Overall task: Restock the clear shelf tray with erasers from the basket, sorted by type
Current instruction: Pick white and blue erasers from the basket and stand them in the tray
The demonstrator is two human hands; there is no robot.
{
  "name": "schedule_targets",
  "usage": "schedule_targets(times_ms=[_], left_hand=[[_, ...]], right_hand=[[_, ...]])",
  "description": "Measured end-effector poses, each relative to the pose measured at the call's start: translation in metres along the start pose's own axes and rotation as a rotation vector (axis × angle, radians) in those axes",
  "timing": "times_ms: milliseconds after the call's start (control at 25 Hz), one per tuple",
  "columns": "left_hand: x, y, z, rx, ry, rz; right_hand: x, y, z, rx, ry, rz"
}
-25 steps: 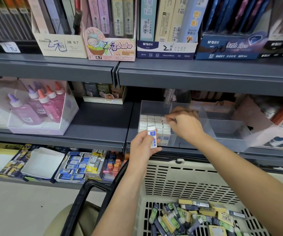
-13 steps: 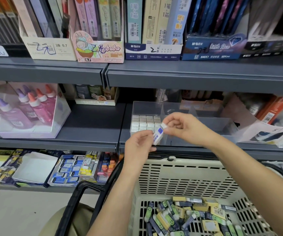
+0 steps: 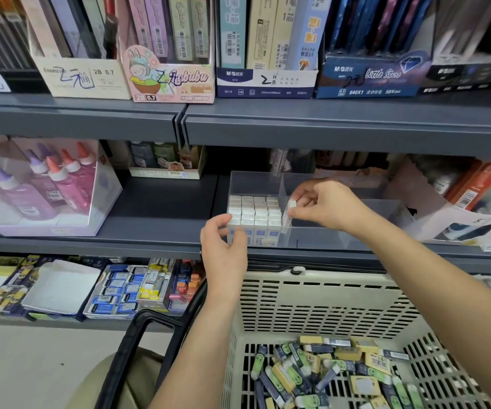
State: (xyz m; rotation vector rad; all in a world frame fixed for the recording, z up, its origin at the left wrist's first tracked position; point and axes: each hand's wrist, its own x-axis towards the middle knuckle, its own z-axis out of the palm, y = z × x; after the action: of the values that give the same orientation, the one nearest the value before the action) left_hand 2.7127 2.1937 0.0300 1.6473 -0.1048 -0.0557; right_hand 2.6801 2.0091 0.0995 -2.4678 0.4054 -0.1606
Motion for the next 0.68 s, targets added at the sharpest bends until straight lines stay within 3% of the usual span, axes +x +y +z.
schedule_targets(times_ms=[440, 680], left_hand=[[-0.011, 0.003, 0.005, 0.014, -0.048, 0.076], [-0.057, 0.001, 0.022, -0.010, -0.338, 0.154]], right_hand=[[-0.017, 0.008, 0.020, -0.200, -0.019, -0.128], [-0.083, 0.033, 0.007, 0.073, 0.182, -0.113]])
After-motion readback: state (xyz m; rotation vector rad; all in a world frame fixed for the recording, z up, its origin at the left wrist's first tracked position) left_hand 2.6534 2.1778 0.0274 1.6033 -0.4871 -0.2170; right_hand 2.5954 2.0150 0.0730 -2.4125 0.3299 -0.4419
